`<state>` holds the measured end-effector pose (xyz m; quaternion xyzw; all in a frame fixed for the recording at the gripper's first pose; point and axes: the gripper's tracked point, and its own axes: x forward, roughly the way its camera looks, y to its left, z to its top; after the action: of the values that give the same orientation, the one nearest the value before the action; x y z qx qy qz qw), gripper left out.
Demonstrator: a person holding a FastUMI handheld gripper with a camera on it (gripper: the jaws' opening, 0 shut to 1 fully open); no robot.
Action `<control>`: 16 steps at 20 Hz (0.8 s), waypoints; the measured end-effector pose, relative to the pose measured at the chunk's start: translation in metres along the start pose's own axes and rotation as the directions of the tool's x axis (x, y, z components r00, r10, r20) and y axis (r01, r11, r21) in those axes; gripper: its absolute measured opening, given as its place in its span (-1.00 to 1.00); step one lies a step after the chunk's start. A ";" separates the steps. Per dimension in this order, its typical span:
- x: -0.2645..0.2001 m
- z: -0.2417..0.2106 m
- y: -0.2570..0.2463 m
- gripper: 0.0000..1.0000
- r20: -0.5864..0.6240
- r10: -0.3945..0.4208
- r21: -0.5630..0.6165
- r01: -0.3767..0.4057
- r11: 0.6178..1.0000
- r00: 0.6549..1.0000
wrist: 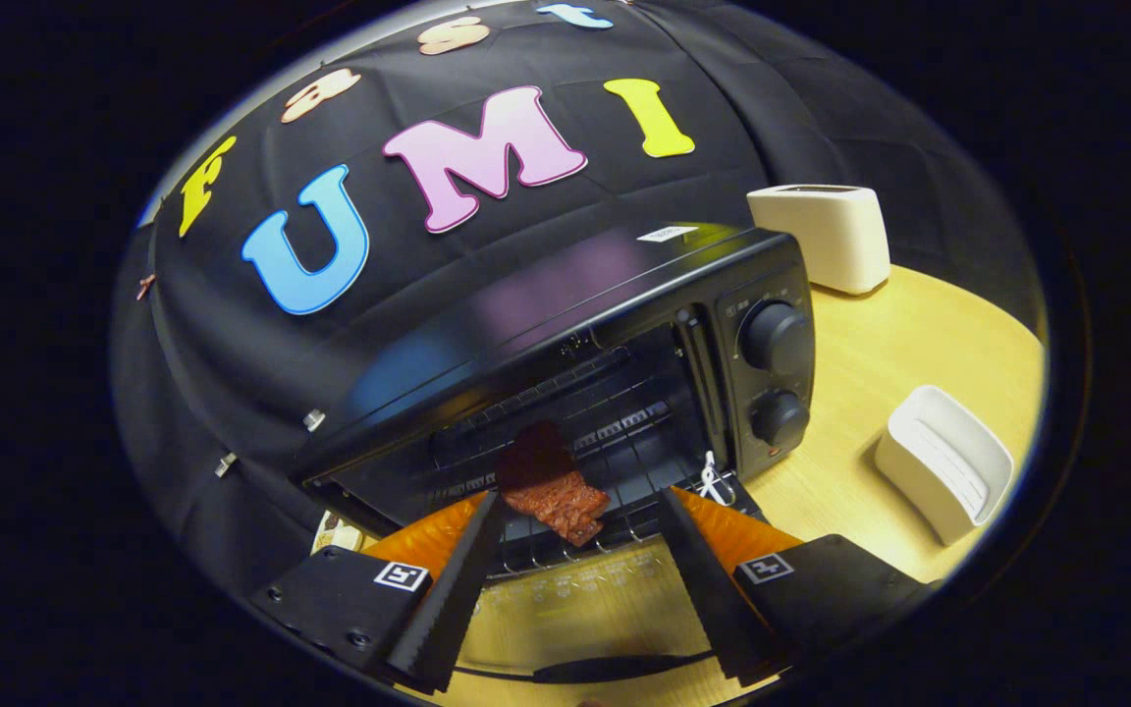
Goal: Open the toaster oven, put the food inside, and close the toaster oven door.
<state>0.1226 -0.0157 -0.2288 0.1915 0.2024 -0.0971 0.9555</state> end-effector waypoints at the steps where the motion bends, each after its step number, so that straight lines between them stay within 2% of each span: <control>1: -0.008 -0.003 -0.001 0.97 -0.014 -0.002 -0.024 0.001 1.000 1.000; 4: -0.033 -0.012 -0.006 0.97 -0.063 -0.018 -0.112 0.011 0.994 0.998; 10: -0.079 -0.031 -0.011 0.97 -0.159 0.001 -0.233 -0.039 0.972 0.987; 16: -0.114 -0.071 -0.023 0.97 -0.307 -0.015 -0.325 -0.090 0.942 0.952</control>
<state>-0.0106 0.0044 -0.2483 0.0429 0.3571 -0.0121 0.9330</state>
